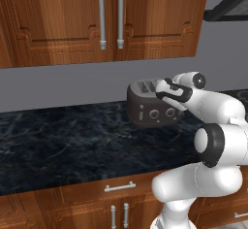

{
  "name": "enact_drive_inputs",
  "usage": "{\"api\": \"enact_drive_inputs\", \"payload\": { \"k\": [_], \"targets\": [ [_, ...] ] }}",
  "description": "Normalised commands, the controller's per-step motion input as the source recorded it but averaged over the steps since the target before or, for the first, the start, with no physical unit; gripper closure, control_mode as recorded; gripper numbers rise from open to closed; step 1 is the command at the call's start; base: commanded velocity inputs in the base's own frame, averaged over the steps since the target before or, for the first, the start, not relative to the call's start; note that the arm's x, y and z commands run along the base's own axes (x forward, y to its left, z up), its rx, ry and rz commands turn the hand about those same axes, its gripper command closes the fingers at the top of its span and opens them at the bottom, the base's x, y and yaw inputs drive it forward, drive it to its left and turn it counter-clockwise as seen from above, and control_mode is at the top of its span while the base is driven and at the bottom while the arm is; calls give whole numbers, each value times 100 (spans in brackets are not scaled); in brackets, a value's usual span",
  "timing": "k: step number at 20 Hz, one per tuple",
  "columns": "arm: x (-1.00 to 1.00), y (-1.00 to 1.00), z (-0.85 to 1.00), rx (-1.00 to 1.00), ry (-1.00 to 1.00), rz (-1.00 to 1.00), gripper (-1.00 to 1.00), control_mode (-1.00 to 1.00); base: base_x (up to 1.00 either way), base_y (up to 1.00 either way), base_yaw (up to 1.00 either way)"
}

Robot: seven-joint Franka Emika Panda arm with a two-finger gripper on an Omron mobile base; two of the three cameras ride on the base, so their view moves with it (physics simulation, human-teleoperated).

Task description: Start the toaster. Once the lever pops up, take the bread to the plate on the dining counter.

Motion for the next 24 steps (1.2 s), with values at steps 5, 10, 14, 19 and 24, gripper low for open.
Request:
{"api": "enact_drive_inputs", "payload": {
  "k": [5,10,14,19,24],
  "targets": [
    [0,0,0,0,0,0,-100,-100,0,0,0],
    [0,0,0,0,0,0,-100,-100,0,0,0],
    [0,0,0,0,0,0,-100,-100,0,0,0],
    [0,0,0,0,0,0,-100,-100,0,0,0],
    [0,0,0,0,0,0,-100,-100,0,0,0]
  ]
}}
